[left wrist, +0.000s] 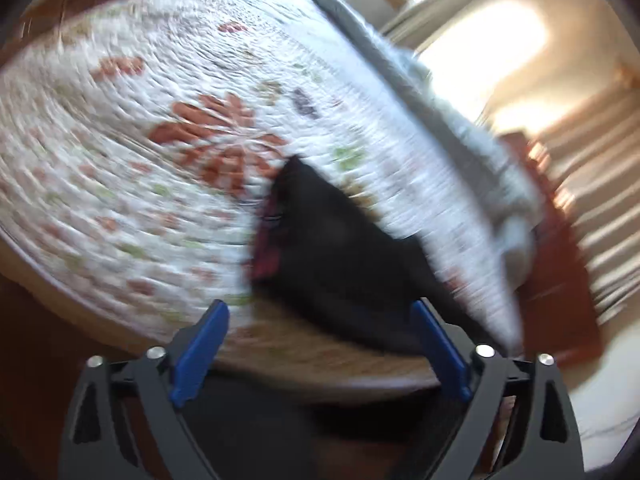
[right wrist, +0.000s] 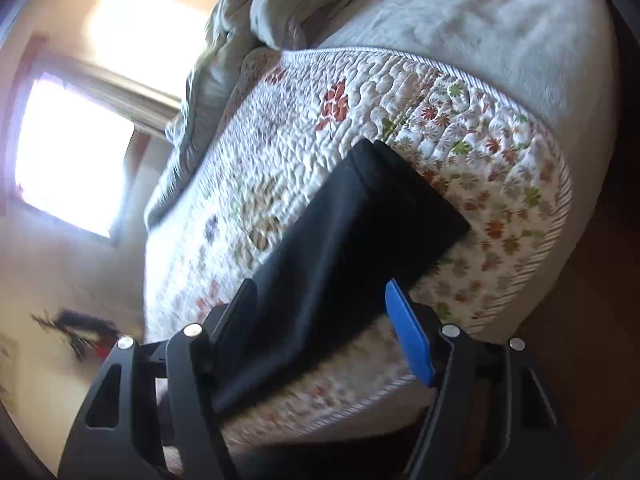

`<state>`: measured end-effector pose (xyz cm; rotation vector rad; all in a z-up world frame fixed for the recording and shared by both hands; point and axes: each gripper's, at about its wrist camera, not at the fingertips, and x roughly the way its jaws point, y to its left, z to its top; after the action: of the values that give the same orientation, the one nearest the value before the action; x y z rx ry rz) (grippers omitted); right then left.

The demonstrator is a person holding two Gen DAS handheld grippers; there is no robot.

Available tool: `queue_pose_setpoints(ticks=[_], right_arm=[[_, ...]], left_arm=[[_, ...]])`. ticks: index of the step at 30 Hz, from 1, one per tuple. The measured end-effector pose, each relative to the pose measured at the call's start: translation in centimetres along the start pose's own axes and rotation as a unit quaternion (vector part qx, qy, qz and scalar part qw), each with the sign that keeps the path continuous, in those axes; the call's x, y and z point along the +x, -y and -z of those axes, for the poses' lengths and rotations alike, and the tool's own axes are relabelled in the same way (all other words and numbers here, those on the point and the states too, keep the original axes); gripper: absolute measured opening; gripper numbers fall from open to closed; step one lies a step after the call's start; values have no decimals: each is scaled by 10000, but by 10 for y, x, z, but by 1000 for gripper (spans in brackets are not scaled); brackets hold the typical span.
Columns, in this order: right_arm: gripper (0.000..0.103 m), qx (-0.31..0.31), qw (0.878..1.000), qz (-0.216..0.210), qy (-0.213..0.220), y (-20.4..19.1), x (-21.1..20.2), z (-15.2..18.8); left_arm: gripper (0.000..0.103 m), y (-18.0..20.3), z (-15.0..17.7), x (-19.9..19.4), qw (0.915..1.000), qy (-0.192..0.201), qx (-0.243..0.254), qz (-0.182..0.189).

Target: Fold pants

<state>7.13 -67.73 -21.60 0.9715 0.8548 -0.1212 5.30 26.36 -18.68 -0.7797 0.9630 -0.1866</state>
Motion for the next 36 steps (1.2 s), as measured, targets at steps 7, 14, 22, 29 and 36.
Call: queue_pose_setpoints(ticks=[7,14,22,29,36], right_arm=[[69,87,9996,249,-80,-6,15,-6],[74,283,9991,266,-169,-3,24,-23],[74,549,9976,225,-370,3,43,-35],[5,253,9981,435,-342,-22,63,-52],[4,-909,9943,-205,520,-90,7,-60]], left_arm=[[93,-4,-1,73,9937,-591,-615,-724],[72,12,-10,101,9934,-621,-375,-887],[57,2,-8,107,9913,-610,-647,-969],[13,19,-30,103,9945,-457,-412,-850],[12,19,-41,76,9985,258,-470,-72]])
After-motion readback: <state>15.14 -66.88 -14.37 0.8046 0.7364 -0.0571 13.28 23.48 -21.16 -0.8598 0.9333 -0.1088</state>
